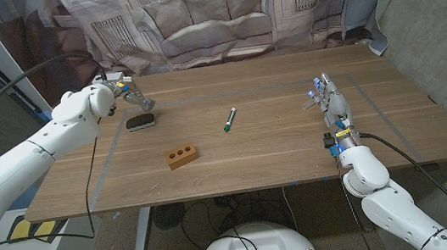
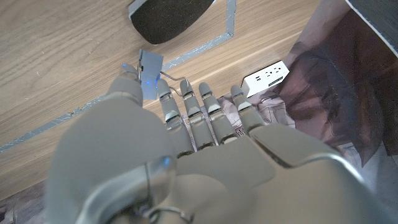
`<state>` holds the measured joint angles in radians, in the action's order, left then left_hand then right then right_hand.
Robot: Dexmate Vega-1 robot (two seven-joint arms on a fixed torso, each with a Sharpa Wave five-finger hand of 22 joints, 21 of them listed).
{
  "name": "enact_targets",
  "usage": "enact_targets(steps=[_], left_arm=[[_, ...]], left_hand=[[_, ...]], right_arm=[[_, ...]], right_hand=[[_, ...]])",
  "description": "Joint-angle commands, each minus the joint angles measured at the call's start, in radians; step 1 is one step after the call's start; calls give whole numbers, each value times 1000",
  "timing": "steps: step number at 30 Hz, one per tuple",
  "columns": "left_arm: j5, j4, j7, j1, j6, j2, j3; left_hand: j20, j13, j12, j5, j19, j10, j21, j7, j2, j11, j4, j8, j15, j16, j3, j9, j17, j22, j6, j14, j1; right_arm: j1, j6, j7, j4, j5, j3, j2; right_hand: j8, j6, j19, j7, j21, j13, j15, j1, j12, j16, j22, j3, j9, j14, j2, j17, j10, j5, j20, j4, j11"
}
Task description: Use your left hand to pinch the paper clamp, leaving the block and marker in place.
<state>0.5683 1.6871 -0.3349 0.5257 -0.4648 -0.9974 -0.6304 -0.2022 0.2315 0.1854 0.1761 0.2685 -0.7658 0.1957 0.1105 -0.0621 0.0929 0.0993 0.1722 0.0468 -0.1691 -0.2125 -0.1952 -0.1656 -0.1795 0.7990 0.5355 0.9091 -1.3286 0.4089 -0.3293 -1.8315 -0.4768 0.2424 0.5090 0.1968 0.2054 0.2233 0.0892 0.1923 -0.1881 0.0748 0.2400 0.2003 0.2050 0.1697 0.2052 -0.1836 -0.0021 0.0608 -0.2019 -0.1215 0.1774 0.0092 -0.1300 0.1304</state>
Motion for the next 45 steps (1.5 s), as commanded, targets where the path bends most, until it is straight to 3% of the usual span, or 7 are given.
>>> enact_targets(steps=[1, 16, 28, 45], left_arm=[[-36, -37, 32, -22, 1, 38, -21], [-31, -67, 31, -55, 3, 74, -75], [-53, -96, 70, -39, 7, 94, -89], [-44, -171, 98, -80, 29, 161, -147]], left_hand=[[-3, 3, 7, 2, 6, 5, 0, -86, 0, -10, -4, 8, 20, -6, 2, -3, -4, -2, -78, -2, -12], [-5, 2, 10, 2, 7, 15, 2, -95, 1, -18, -4, 11, 12, -7, 3, -2, -4, -2, -84, -6, -21], [-6, 1, 12, 2, 6, 22, 2, -96, 3, -18, -1, 12, 9, -8, 3, -1, -4, -2, -90, -9, -24], [-10, -1, 7, 1, 4, 60, 2, -99, 5, -23, 3, 10, 2, -8, 3, 0, -4, -2, -111, -16, -33]], right_arm=[[-14, 7, -1, -6, -2, -9, 3], [-37, 6, 0, -17, -7, -20, 8], [-48, 7, 3, -16, -9, -19, 8], [-51, 12, 8, -4, -21, -26, 7]], right_hand=[[-2, 10, -2, 1, 1, -6, 6, 5, 0, 0, 2, -6, -4, 5, 1, -5, -5, 0, 0, 0, 5], [-2, 11, -2, 0, 1, -6, 7, 6, 0, 0, 2, -6, -4, 6, 1, -5, -6, 0, -1, 0, 5], [-2, 10, -2, 0, 1, -6, 6, 6, 1, 0, 2, -7, -4, 6, 1, -5, -6, 0, -1, 0, 5], [-3, 9, -2, 0, 1, -6, 7, 6, 0, 0, 2, -7, -4, 5, 1, -5, -6, 0, -1, 1, 5]])
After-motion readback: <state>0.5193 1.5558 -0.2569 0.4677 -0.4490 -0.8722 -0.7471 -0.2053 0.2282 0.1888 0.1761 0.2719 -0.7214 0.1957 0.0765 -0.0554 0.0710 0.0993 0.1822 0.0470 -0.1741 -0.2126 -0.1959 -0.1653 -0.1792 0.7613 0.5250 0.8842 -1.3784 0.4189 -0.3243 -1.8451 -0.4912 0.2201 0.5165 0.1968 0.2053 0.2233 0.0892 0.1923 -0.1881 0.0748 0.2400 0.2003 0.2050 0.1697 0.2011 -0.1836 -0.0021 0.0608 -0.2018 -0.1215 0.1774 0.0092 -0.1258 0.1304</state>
